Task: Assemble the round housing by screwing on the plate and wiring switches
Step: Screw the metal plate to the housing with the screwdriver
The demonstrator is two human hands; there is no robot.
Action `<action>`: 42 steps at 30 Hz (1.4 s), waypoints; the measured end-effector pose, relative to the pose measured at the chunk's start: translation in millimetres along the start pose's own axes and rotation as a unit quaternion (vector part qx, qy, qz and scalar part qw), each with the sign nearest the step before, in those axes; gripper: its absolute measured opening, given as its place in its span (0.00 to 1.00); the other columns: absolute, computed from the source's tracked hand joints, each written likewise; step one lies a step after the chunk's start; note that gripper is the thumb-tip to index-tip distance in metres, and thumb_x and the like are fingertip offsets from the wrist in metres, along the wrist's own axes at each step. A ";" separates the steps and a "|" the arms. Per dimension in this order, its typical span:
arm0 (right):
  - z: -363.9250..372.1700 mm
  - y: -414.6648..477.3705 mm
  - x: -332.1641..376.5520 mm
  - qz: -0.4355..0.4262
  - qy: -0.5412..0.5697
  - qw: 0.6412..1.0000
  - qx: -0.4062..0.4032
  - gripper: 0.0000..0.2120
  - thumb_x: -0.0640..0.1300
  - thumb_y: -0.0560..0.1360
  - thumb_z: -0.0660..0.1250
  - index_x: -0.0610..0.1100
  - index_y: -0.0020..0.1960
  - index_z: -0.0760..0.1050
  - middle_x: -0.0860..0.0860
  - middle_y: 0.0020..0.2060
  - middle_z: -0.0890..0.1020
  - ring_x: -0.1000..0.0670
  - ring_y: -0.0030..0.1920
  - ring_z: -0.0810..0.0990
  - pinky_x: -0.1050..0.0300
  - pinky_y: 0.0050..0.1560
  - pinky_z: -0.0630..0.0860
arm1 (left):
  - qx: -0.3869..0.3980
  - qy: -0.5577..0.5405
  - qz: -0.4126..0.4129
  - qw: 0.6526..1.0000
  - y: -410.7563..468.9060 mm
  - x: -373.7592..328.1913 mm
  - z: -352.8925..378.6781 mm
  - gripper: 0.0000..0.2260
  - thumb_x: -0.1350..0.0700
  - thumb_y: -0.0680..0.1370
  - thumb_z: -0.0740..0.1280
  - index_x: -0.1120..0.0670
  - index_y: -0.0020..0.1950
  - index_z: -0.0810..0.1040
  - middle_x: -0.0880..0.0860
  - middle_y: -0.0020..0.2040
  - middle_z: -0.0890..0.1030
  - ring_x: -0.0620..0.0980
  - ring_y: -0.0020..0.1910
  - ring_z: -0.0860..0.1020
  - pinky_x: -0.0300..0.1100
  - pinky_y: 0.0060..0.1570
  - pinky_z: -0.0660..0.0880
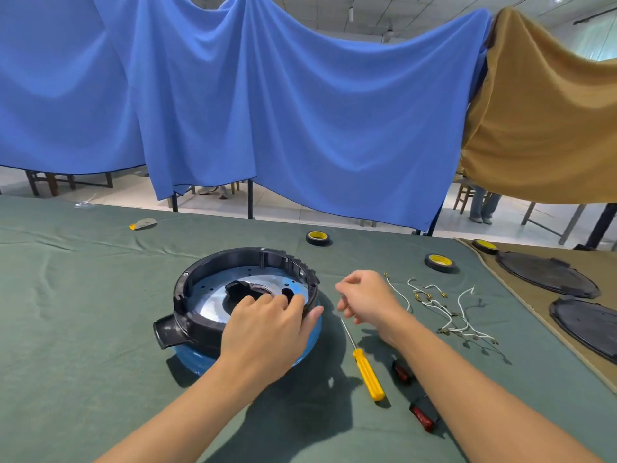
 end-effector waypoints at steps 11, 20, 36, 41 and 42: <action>-30.6 86.9 -41.2 -0.054 -0.292 0.954 -0.045 0.15 0.35 0.77 0.58 0.45 0.58 0.79 0.44 0.57 0.80 0.43 0.61 0.74 0.51 0.60 0.73 | -0.119 0.008 0.064 0.991 16.4 30.3 37.4 0.12 0.51 0.76 0.68 0.56 0.35 0.79 0.51 0.26 0.71 0.54 0.25 0.72 0.47 0.28 0.71; -21.6 119.3 -52.7 -0.085 -0.316 0.945 -0.017 0.19 0.35 0.79 0.58 0.46 0.67 0.75 0.44 0.59 0.80 0.43 0.61 0.74 0.52 0.60 0.71 | -0.075 0.060 -0.032 0.995 36.5 -4.8 49.9 0.14 0.54 0.76 0.68 0.52 0.30 0.73 0.50 0.24 0.69 0.54 0.25 0.70 0.44 0.27 0.66; -27.0 127.8 -43.8 -0.032 -0.310 0.950 -0.010 0.06 0.36 0.76 0.64 0.40 0.43 0.79 0.41 0.48 0.81 0.43 0.52 0.77 0.51 0.49 0.78 | -0.059 0.033 -0.014 0.998 27.9 -3.5 51.7 0.11 0.58 0.67 0.75 0.58 0.48 0.86 0.51 0.25 0.72 0.53 0.25 0.72 0.44 0.27 0.70; -27.5 130.0 -46.4 0.000 -0.253 0.966 -0.055 0.08 0.33 0.75 0.65 0.39 0.47 0.82 0.41 0.51 0.81 0.43 0.58 0.75 0.54 0.51 0.75 | -0.061 0.026 -0.013 0.998 26.8 -3.0 52.0 0.11 0.58 0.69 0.74 0.58 0.49 0.86 0.51 0.25 0.73 0.53 0.25 0.73 0.44 0.27 0.71; -26.9 129.2 -47.6 -0.002 -0.259 0.965 -0.053 0.09 0.33 0.75 0.64 0.39 0.48 0.83 0.41 0.52 0.81 0.42 0.58 0.75 0.54 0.52 0.74 | -0.060 0.027 -0.012 0.998 26.8 -2.9 52.0 0.11 0.58 0.69 0.74 0.58 0.50 0.86 0.51 0.25 0.73 0.53 0.25 0.73 0.44 0.27 0.71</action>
Point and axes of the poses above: each hand's wrist, its own y-axis towards the middle knuckle, its own z-axis out of the palm, x = y × z, the point moved 1 cm from there along y, towards the middle knuckle
